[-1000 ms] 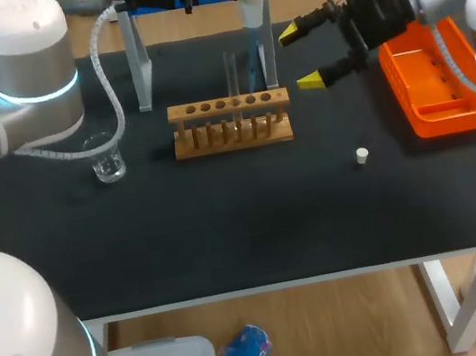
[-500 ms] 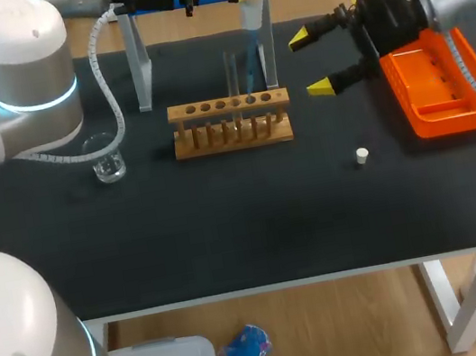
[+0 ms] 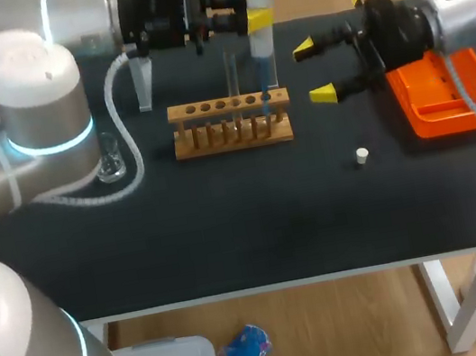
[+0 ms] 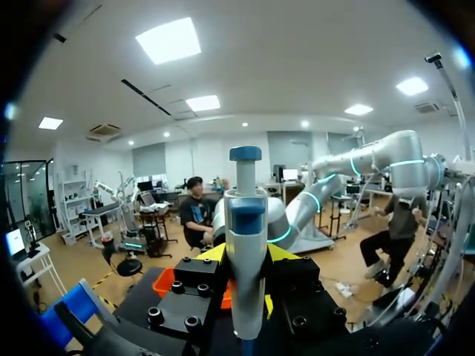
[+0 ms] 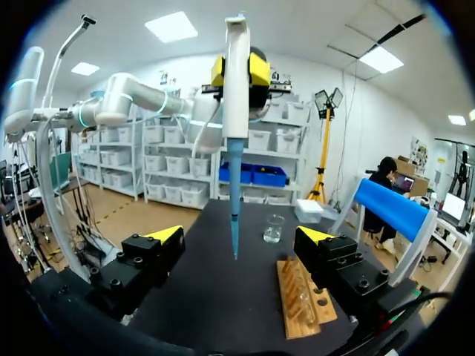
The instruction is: Invert the test tube, pick up the pipette, mount the tip to pipette, aspirate from beaker and dispense into the tube, eject the tip, return the pipette, and cap with the stopper.
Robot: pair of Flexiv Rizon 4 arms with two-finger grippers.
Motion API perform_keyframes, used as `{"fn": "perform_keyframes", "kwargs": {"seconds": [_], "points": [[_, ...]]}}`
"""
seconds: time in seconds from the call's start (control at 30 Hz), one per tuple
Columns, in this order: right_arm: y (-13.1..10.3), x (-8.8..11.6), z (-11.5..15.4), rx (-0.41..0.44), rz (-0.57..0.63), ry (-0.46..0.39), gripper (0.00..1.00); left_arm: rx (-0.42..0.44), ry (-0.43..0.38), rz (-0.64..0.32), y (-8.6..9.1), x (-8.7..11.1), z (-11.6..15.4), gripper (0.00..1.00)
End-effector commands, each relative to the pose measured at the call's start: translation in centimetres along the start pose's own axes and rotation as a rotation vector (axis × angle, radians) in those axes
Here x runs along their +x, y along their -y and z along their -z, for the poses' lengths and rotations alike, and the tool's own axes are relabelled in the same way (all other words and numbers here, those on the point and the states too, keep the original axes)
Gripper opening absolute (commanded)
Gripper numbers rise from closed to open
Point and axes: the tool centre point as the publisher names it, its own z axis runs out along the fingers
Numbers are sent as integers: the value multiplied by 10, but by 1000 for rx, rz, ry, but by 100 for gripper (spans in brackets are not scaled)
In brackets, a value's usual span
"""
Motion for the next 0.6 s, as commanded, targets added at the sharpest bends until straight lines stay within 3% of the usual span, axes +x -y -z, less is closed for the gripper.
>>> {"fn": "perform_keyframes", "kwargs": {"seconds": [0.03, 0.2, 0.6], "points": [[4, 17, 1, -34, -3, 21, 100, 25, 54, 18, -11, 17, -1, 0], [5, 28, -5, -77, -9, -5, 100, 30, 65, 64, -27, 29, -7, 0], [5, 28, -5, -77, -9, -5, 100, 30, 65, 64, -27, 29, -7, 0]]}}
